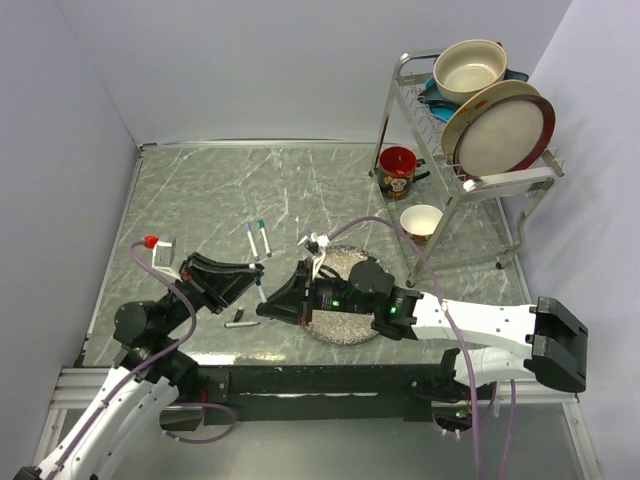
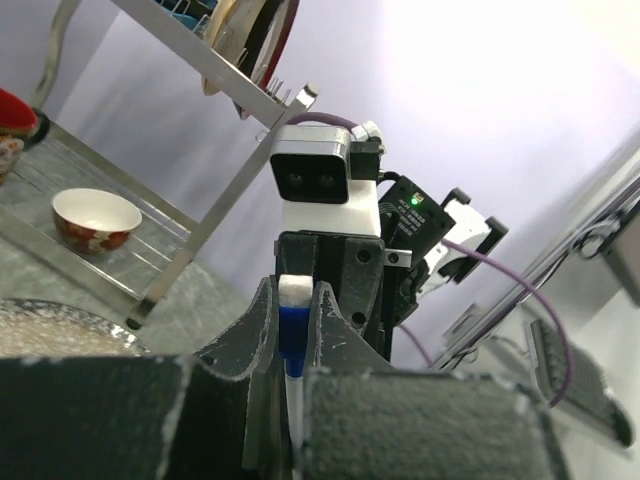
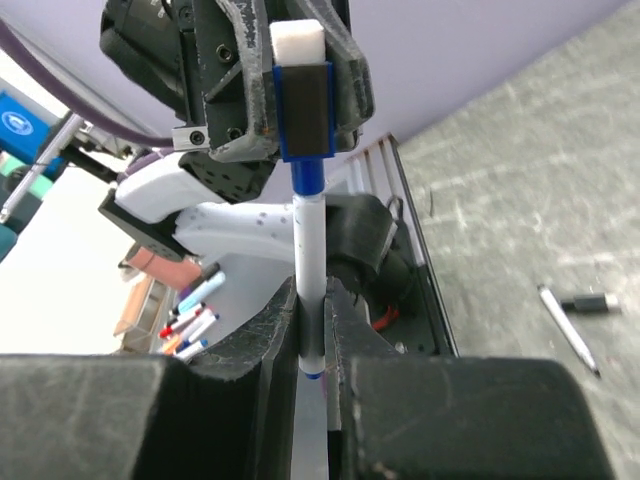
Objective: Insert the pens into the pen caps
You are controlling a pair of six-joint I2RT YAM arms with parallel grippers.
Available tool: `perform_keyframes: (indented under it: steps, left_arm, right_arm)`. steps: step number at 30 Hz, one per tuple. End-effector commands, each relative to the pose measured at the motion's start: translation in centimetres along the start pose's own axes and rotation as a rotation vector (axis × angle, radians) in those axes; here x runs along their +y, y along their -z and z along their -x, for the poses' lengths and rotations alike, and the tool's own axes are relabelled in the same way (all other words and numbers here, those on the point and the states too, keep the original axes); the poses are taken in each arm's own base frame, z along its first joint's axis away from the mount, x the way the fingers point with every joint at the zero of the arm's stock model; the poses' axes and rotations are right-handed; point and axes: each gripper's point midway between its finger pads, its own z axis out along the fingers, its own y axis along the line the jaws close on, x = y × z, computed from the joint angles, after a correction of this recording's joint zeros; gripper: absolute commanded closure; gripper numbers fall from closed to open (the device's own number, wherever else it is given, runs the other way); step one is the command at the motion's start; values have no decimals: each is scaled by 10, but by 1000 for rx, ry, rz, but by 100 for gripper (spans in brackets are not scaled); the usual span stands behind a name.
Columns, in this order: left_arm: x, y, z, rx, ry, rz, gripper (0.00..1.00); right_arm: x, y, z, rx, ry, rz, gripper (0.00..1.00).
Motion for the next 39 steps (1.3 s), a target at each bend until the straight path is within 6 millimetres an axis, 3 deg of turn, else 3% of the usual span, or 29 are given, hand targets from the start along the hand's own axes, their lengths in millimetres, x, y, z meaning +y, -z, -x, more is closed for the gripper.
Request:
perform_keyframes:
  steps: [1,5,8,17,24,30,34,39]
  left_arm:
    - [-5,12,-21,27,122,-99,99]
    - [1,14,-25,22,144,-79,99]
    - [2,15,-25,13,126,-81,99]
    - [23,27,-48,18,193,-76,99]
    - [48,41,-76,58,253,-7,99]
    - [51,44,-88,111,220,2,99]
    - [45,44,-97,153,215,-48,99]
    - [42,43,-107,200,210,-74,99]
  right_arm:
    - [13,10,112,-303,73,-4,100]
    - [19,13,151,-367,100,17,100]
    - [21,8,163,-387,99,33,100]
    - [18,-19,179,-374,115,39,100]
    - [5,-24,201,-409,169,-33,100]
    - [-3,-32,219,-422,192,-44,100]
    - [4,-46,226,-378,223,10,100]
    - [6,-44,231,-378,229,37,100]
